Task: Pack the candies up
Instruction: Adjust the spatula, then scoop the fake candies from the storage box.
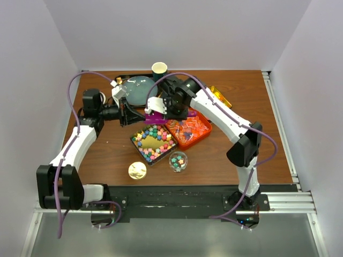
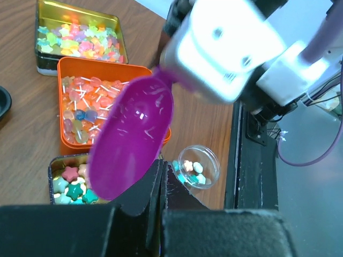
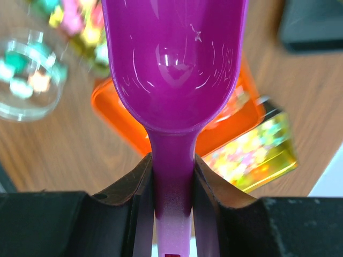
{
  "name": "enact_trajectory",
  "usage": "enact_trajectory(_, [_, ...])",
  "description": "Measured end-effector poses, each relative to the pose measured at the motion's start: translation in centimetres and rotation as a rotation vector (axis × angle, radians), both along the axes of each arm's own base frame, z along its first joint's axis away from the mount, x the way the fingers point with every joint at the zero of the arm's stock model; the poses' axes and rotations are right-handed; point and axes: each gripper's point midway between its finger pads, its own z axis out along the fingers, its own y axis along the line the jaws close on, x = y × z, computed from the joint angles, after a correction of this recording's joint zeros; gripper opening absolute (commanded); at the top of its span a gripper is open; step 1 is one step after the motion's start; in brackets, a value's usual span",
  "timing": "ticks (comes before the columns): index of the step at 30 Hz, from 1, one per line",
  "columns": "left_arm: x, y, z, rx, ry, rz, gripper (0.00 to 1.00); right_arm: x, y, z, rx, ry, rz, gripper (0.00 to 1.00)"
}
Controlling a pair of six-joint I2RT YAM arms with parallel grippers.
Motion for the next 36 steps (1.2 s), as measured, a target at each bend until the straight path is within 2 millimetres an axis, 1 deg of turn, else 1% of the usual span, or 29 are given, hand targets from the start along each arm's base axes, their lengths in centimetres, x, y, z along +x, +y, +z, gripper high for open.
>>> enact_trajectory(2, [0.1,-0.1,-0.3,0.002,0.015,0.004,0.0,0.4,0.8,1.0,0.038,-0.026,-0.006,0.0])
enact_trajectory(6, [0.5,-0.1,-1.1,0.01,0.038,0.019,0.0,0.7,1.6,3.2,0.092,-0.066,-0.01,0.0])
enact_trajectory(9, [0.6,-0.1,-1.8,0.015,0.056,0.026,0.0,0.3,2.0,4.1,0.136,-0.062,0.0,0.0])
enact_trajectory(11, [0.7,-0.1,-2.2,0.021,0.071,0.035,0.0,-0.5,2.1,4.8,0.174,-0.048,0.018,0.0])
enact_trajectory(14, [1.2,0.1,-2.9,0.04,0.082,0.061,0.02,-2.5,2.1,6.7,0.238,-0.024,0.061,0.0])
enact_trajectory(15, [1.1,0.1,-2.9,0.04,0.08,0.055,0.03,-3.2,1.4,7.2,0.235,-0.021,0.065,0.0])
enact_trajectory(16, [1.1,0.2,-2.9,0.045,0.069,0.058,0.11,-3.8,1.0,7.5,0.231,-0.011,0.069,0.0])
enact_trajectory(17, [1.2,0.3,-3.1,0.059,0.064,0.07,0.17,-4.3,1.1,8.2,0.261,-0.005,0.083,0.0])
enact_trajectory(18, [1.3,0.5,-3.5,0.072,0.063,0.078,0.25,-4.4,1.3,8.5,0.277,-0.006,0.088,0.0])
enact_trajectory(19, [1.2,0.6,-3.9,0.087,0.071,0.085,0.36,-4.5,1.5,8.9,0.295,-0.011,0.097,0.0])
enact_trajectory(21, [0.9,0.9,-4.8,0.12,0.086,0.095,0.46,-4.7,1.7,9.2,0.31,-0.015,0.113,0.0])
enact_trajectory(22, [0.8,1.3,-5.4,0.147,0.094,0.104,0.53,-4.7,1.8,9.0,0.305,-0.019,0.125,0.0])
enact_trajectory(23, [0.6,1.7,-5.9,0.174,0.097,0.109,0.56,-4.8,1.8,8.6,0.293,-0.017,0.136,0.0])
enact_trajectory(25, [0.2,2.7,-6.9,0.251,0.072,0.125,0.63,-4.5,1.3,7.1,0.238,-0.011,0.154,0.0])
enact_trajectory(26, [-0.1,3.3,-7.3,0.293,0.049,0.126,0.65,-4.4,1.2,6.4,0.213,-0.007,0.161,0.0])
enact_trajectory(27, [-0.4,4.0,-7.6,0.334,0.022,0.133,0.72,-3.9,1.1,5.7,0.181,-0.007,0.173,0.0])
enact_trajectory(28, [-0.8,4.6,-7.7,0.365,-0.004,0.132,0.9,-3.4,1.2,4.9,0.153,-0.01,0.185,0.0])
enact_trajectory(30, [-0.9,6.6,-7.8,0.443,-0.095,0.151,0.91,-2.3,1.5,3.4,0.101,-0.011,0.212,0.0])
enact_trajectory(32, [-0.6,8.9,-7.9,0.508,-0.161,0.186,0.89,-0.8,2.1,1.8,0.049,-0.025,0.25,0.0])
enact_trajectory(34, [-0.3,10.9,-8.7,0.575,-0.204,0.198,0.87,0.1,2.2,0.4,-0.009,-0.037,0.299,0.0])
enact_trajectory(36, [-0.2,11.8,-10.1,0.614,-0.204,0.173,0.86,0.7,2.0,-0.3,-0.063,-0.057,0.348,0.0])
